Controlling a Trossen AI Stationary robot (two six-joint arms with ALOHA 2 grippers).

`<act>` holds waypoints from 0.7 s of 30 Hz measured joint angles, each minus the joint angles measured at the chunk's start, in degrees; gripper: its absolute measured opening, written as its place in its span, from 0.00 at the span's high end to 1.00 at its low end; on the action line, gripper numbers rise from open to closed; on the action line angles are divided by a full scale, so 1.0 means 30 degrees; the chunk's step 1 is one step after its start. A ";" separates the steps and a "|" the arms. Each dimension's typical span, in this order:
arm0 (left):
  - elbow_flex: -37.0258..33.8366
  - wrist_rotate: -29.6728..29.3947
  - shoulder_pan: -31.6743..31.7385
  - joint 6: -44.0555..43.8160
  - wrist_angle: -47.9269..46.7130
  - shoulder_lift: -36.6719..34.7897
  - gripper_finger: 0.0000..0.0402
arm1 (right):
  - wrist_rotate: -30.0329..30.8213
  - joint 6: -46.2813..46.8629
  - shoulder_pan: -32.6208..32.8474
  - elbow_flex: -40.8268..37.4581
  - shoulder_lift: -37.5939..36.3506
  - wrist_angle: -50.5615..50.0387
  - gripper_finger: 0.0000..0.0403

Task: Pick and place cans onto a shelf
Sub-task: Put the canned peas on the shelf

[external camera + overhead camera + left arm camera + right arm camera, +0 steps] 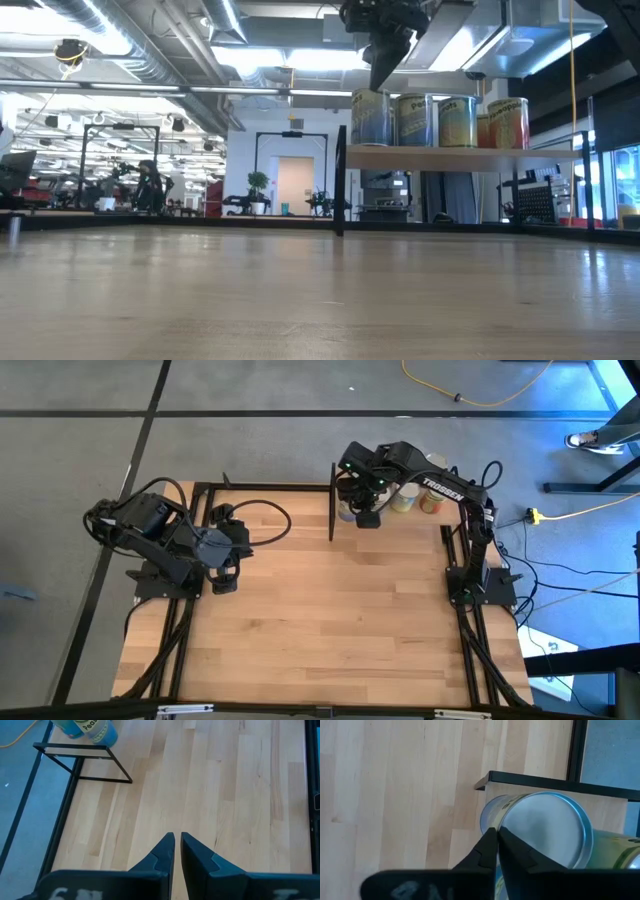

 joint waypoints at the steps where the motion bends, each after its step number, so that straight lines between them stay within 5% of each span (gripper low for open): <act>1: 0.0000 0.0004 0.0000 0.0000 -0.0002 0.0000 0.94 | 0.0005 0.0112 -0.0007 0.0000 0.0000 0.0000 0.94; 11: 0.0000 0.0000 -0.0004 0.0000 -0.0002 0.0000 0.94 | 0.0023 0.0241 0.0000 -0.0007 0.0000 -0.0007 0.86; 21: 0.0000 0.0000 0.0000 0.0000 -0.0002 0.0000 0.94 | 0.2335 0.0238 0.0483 -0.0007 0.0000 -0.0095 0.86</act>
